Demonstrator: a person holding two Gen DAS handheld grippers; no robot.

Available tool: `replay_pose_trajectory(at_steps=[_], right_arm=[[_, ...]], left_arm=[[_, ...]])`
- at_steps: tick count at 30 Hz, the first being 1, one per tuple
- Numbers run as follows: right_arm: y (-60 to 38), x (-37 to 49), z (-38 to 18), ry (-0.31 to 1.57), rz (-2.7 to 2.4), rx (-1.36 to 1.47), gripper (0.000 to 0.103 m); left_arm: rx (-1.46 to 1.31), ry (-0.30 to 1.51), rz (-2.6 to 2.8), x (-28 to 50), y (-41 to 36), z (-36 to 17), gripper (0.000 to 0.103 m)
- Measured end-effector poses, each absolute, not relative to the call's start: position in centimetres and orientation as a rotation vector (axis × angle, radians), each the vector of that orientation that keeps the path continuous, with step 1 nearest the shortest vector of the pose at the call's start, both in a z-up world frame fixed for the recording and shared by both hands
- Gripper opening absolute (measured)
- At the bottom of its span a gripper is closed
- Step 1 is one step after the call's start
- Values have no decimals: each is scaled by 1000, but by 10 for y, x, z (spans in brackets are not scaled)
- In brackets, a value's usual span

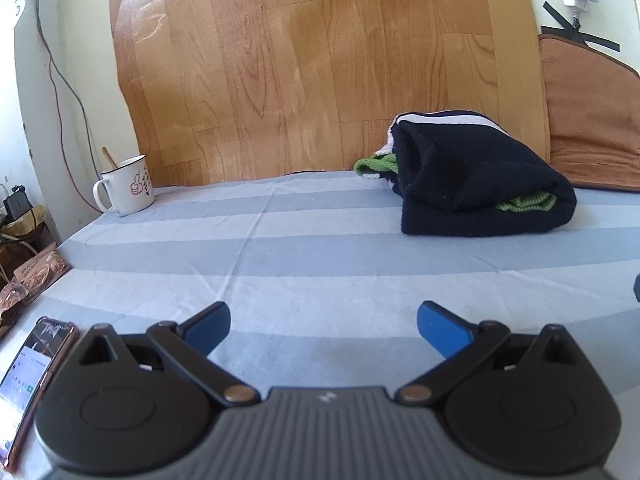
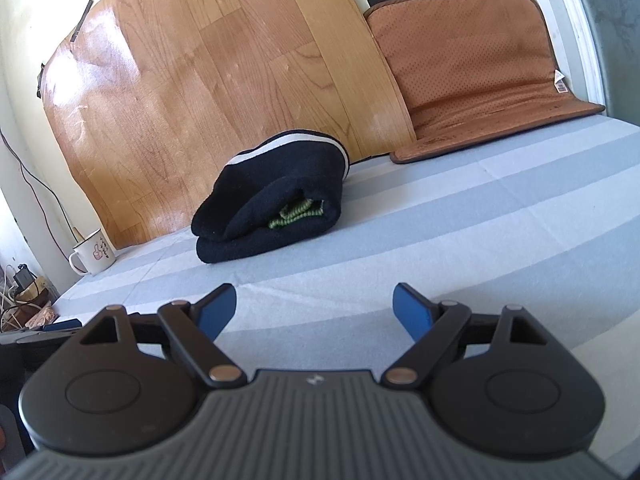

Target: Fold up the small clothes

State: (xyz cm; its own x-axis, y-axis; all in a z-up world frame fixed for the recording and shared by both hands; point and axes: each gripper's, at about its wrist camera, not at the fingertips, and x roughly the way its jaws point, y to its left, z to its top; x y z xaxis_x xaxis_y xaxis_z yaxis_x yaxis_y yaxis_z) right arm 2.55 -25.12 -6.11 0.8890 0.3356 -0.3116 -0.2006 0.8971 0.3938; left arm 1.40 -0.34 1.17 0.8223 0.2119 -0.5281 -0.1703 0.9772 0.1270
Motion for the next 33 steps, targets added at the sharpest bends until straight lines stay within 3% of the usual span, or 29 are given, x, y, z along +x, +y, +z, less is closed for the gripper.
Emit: replay_pose_trajectory(at_steps=[33], right_arm=[[-251, 27, -62, 394, 282, 366, 87]], left_arm=[[85, 661, 185, 18, -2, 5, 103]])
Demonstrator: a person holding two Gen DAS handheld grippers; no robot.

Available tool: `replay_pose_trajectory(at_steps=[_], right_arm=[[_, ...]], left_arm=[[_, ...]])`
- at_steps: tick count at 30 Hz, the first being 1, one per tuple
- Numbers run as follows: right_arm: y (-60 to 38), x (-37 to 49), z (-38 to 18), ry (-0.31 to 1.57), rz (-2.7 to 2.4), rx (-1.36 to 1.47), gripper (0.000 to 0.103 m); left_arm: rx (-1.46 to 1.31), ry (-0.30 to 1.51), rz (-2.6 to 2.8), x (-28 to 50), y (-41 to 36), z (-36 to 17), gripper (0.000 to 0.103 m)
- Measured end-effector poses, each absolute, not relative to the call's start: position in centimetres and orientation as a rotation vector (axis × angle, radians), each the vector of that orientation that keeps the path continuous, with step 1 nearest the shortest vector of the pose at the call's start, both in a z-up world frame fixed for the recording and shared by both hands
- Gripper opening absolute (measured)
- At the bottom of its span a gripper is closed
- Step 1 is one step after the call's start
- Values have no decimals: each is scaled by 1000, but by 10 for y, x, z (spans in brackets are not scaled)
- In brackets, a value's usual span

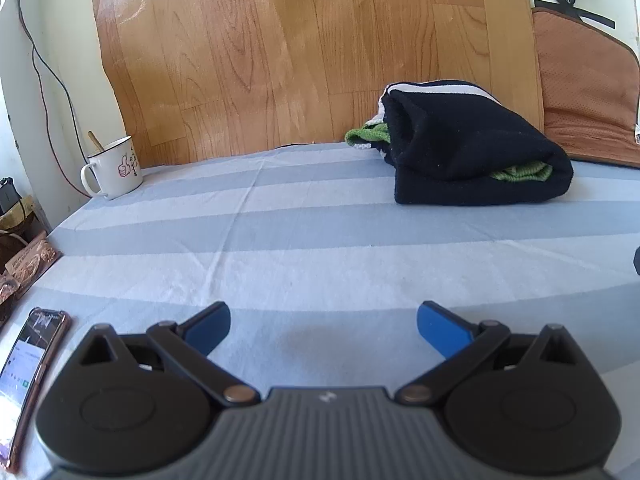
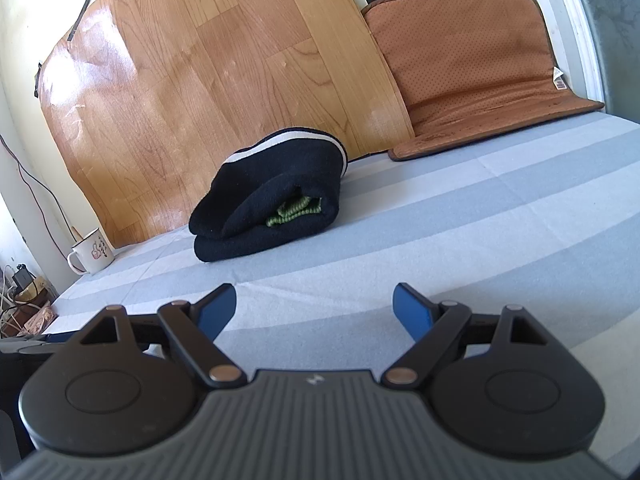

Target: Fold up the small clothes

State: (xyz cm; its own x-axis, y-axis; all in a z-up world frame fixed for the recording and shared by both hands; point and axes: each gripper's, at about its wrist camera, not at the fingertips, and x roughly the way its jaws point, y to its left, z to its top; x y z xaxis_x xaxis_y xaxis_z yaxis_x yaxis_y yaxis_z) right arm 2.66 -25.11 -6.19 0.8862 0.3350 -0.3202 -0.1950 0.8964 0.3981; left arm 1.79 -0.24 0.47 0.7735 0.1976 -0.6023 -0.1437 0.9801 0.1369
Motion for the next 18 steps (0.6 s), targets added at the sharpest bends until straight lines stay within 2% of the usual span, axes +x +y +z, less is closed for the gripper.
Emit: replay_pose_trajectory(at_steps=[18], right_arm=[[-251, 27, -63, 408, 278, 370, 88]], left_arm=[[82, 691, 186, 21, -3, 3, 103]])
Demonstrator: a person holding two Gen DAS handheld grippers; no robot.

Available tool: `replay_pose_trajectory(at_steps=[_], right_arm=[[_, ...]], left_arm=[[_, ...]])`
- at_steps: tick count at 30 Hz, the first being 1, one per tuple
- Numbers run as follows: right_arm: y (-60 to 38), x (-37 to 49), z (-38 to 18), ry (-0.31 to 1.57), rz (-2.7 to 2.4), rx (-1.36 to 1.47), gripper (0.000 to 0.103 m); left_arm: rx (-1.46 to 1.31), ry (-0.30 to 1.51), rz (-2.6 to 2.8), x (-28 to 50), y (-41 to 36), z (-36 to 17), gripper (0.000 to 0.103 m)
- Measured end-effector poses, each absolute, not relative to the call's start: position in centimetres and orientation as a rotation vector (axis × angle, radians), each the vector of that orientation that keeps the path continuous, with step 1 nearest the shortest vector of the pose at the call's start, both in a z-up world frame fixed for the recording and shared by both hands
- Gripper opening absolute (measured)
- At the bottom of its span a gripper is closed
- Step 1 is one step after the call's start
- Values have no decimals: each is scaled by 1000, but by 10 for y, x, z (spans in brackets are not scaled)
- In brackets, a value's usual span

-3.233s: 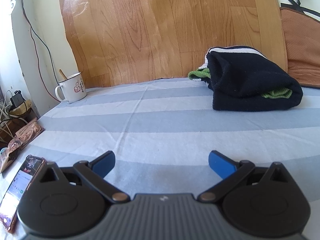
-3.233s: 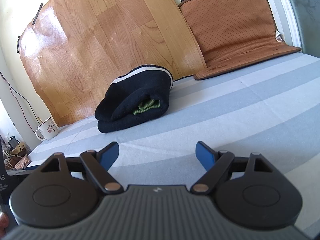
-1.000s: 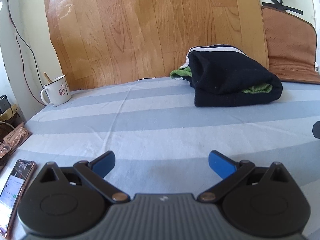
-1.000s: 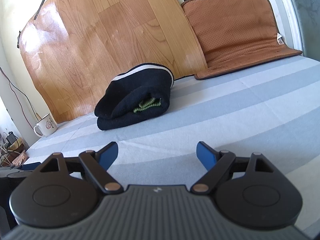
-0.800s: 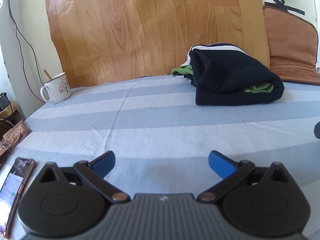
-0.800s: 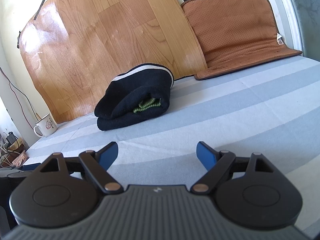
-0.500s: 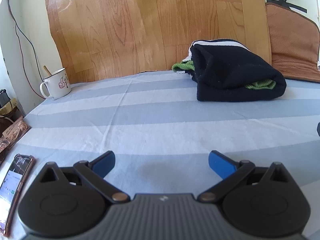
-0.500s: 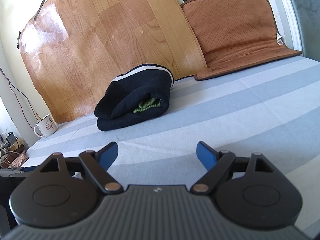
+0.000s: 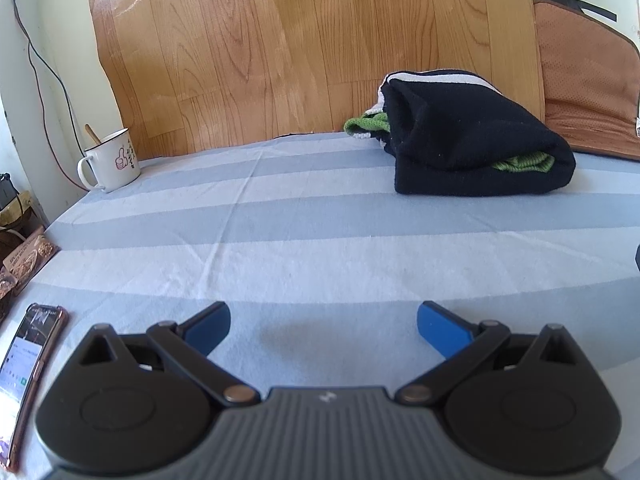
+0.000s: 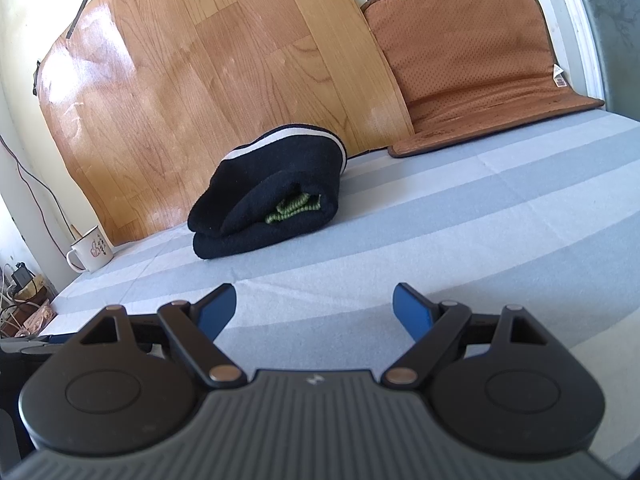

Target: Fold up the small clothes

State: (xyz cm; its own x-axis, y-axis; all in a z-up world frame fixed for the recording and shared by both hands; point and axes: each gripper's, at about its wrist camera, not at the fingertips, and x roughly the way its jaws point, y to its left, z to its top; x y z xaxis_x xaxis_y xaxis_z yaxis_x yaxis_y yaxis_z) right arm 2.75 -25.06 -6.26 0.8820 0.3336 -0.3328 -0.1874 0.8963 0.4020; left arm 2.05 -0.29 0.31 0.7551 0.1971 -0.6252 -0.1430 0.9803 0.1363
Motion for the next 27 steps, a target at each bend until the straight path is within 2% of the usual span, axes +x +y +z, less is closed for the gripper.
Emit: replay_pose_trajectory(at_steps=[27], right_arm=[[-249, 26, -62, 414, 275, 372, 88]], left_arm=[[82, 692, 185, 20, -2, 3, 103]])
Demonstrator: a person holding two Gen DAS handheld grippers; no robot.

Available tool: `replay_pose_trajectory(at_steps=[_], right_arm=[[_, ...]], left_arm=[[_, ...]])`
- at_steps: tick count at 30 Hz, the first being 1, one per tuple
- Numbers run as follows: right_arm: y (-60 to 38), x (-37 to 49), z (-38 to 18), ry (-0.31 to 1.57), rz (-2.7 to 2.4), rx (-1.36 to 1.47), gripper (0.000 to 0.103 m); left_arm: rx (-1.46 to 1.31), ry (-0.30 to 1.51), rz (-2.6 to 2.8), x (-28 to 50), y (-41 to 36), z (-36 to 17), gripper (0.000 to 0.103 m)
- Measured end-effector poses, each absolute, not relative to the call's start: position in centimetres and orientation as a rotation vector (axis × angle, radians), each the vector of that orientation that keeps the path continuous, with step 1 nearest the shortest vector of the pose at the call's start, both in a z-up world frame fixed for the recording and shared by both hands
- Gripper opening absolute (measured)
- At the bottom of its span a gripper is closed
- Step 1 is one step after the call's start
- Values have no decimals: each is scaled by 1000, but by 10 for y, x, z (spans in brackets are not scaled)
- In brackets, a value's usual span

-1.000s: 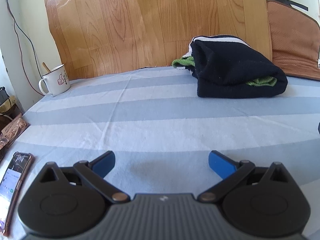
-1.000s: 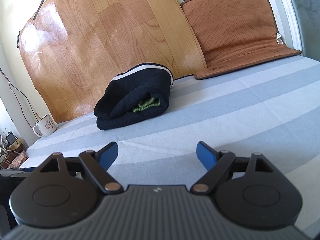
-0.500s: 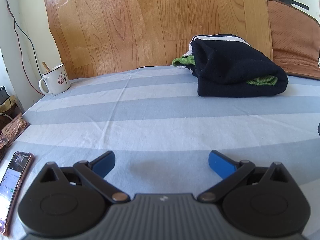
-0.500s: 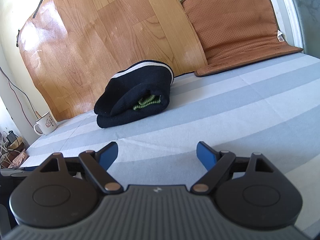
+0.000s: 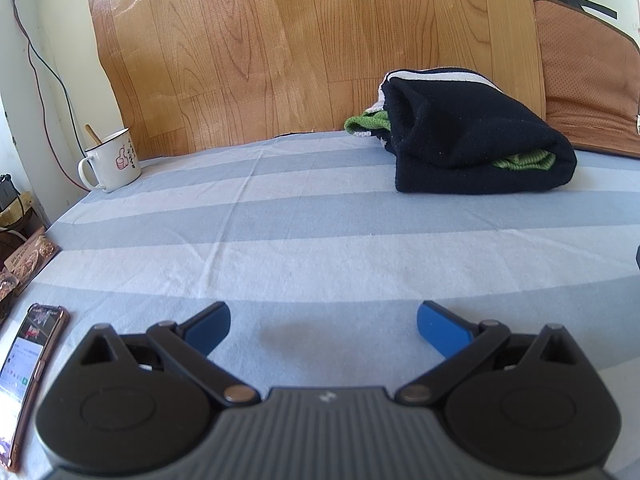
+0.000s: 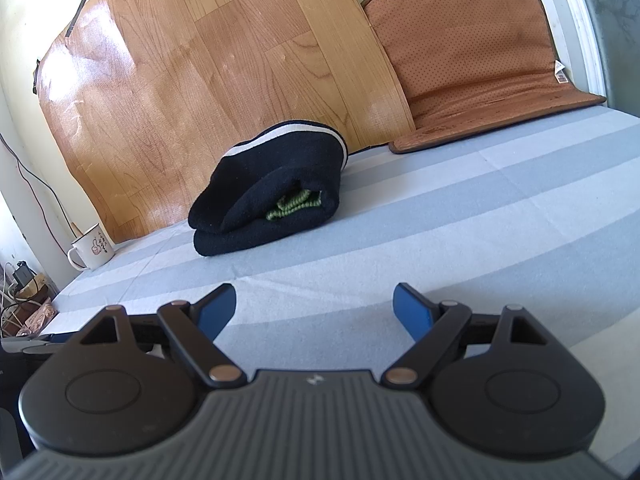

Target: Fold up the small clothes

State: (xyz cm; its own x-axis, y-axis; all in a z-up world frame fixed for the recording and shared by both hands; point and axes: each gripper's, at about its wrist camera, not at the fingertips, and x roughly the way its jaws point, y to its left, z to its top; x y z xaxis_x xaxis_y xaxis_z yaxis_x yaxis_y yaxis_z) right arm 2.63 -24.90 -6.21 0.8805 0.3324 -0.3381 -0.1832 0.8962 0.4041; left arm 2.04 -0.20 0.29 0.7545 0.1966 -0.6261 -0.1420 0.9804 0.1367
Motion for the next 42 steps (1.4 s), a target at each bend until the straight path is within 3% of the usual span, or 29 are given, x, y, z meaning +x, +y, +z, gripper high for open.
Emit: replay_pose_trajectory(at_steps=[42], right_arm=[[-244, 24, -64, 411, 272, 376, 88]], left_arm=[[93, 687, 187, 18, 2, 2, 103]])
